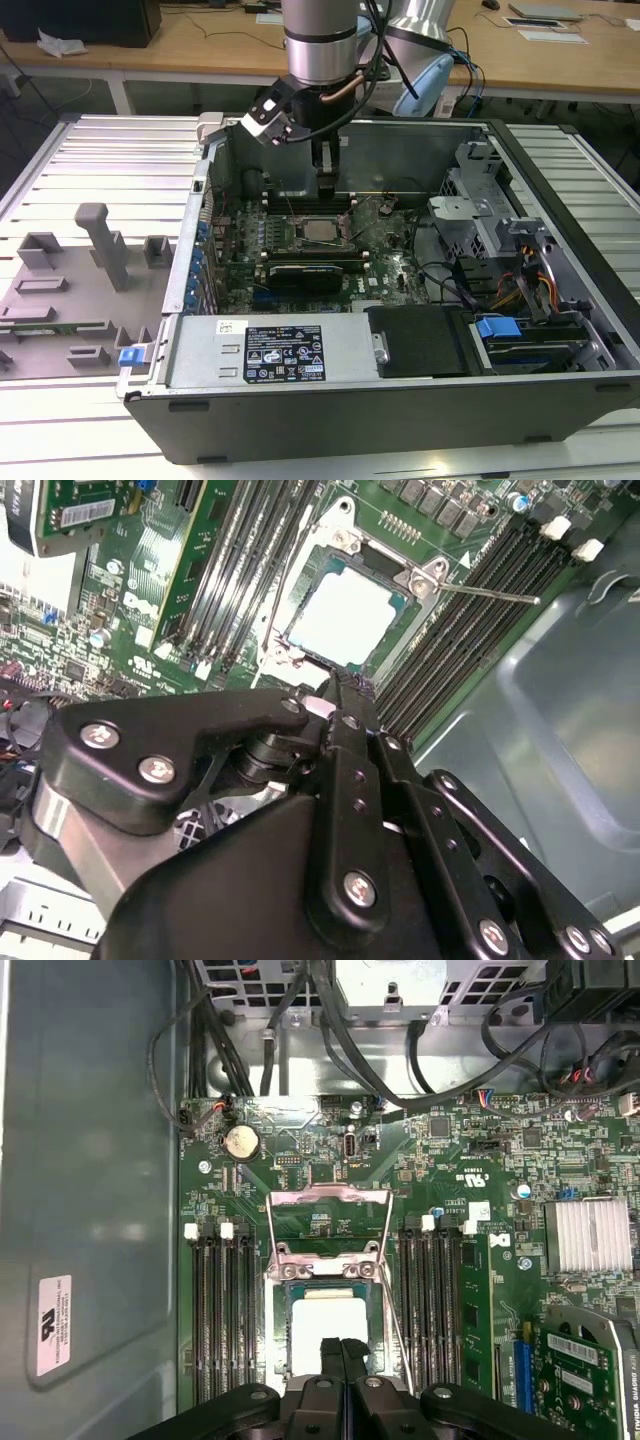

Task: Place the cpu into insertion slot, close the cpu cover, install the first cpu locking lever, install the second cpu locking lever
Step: 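Close the cpu cover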

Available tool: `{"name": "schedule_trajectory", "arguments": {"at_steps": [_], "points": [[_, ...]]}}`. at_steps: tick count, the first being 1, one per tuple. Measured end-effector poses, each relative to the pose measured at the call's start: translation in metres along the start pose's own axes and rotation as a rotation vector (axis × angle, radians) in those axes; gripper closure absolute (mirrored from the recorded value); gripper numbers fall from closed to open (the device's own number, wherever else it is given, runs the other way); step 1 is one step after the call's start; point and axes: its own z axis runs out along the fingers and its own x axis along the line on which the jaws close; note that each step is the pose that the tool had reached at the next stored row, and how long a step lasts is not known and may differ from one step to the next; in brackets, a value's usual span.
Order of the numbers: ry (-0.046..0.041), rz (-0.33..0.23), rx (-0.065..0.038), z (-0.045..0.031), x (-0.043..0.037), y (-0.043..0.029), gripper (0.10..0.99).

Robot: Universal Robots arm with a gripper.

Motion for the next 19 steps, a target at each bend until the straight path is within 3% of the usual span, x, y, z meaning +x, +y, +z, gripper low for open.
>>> {"name": "schedule_trajectory", "arguments": {"at_steps": [1,4,5,14,17,19], "points": [[0.0044,0.0,0.0,-0.0003,-0.0003,0.0005,0.98],[0.0463,0.005,0.001,0.0004,-0.0015,0.0048,0.98],[0.0504,0.005,0.002,0.0007,-0.0018,0.0064,0.98],[0.0553,0.007,0.043,0.0052,-0.0032,0.0348,0.98],[0.0546,0.007,0.064,0.0074,-0.0036,0.0565,0.98],[0.0545,0.007,0.072,0.0085,-0.0038,0.0656,0.98]]}}
